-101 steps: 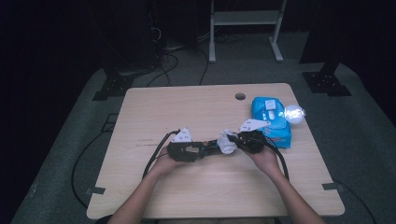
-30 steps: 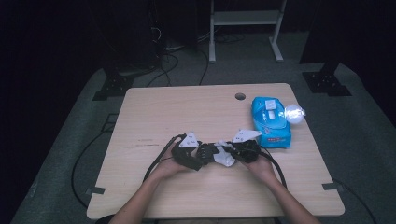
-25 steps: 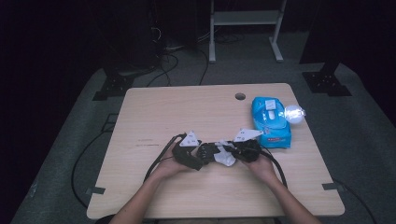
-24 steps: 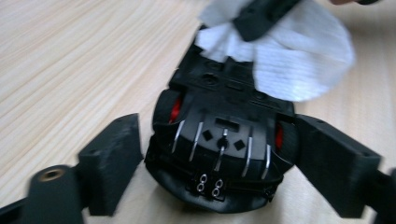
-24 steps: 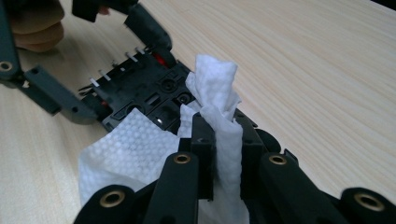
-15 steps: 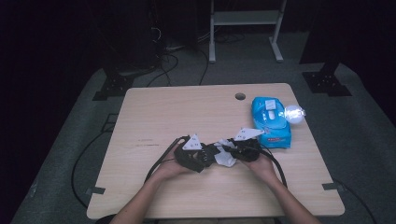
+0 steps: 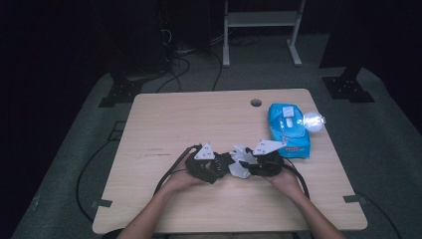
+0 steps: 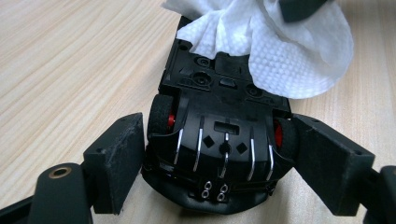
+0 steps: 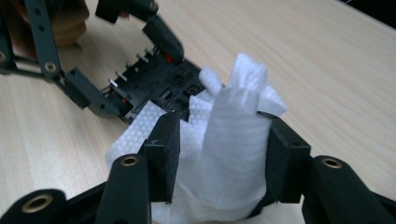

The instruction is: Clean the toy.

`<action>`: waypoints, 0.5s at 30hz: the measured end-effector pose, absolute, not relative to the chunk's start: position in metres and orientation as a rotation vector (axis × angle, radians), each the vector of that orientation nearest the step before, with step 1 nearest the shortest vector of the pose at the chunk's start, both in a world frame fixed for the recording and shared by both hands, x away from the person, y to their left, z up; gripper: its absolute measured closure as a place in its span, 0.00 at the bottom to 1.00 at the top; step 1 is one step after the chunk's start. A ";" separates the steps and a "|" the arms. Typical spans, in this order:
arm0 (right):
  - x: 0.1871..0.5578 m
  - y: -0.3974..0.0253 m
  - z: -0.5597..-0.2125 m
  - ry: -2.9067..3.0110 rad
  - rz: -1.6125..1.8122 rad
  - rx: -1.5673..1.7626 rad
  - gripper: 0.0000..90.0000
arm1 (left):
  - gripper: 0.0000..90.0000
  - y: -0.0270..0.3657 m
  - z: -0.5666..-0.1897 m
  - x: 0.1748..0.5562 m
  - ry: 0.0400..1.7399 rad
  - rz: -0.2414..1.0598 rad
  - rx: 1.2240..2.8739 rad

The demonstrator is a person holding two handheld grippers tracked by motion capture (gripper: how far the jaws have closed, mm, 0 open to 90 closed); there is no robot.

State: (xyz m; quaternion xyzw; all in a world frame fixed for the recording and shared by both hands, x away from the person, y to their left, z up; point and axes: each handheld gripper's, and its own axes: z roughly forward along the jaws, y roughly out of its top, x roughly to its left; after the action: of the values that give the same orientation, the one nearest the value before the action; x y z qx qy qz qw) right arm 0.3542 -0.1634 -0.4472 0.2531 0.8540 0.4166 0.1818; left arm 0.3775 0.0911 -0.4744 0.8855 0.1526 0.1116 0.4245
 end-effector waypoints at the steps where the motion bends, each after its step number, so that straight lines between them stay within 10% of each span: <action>1: 0.355 -0.161 -0.449 2.414 1.167 0.704 0.60 | 0.19 0.091 -0.474 0.377 0.384 0.274 2.220; 15: 0.356 -0.152 -0.455 2.393 1.105 0.711 0.88 | 0.26 0.089 -0.476 0.373 0.348 0.333 2.272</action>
State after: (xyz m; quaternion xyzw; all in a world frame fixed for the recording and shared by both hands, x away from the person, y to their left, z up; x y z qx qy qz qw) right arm 0.3563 -0.1522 -0.4553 0.2551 0.8579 0.3964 0.2044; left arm 0.3730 0.0888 -0.4764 0.8973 0.1374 0.1315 0.3983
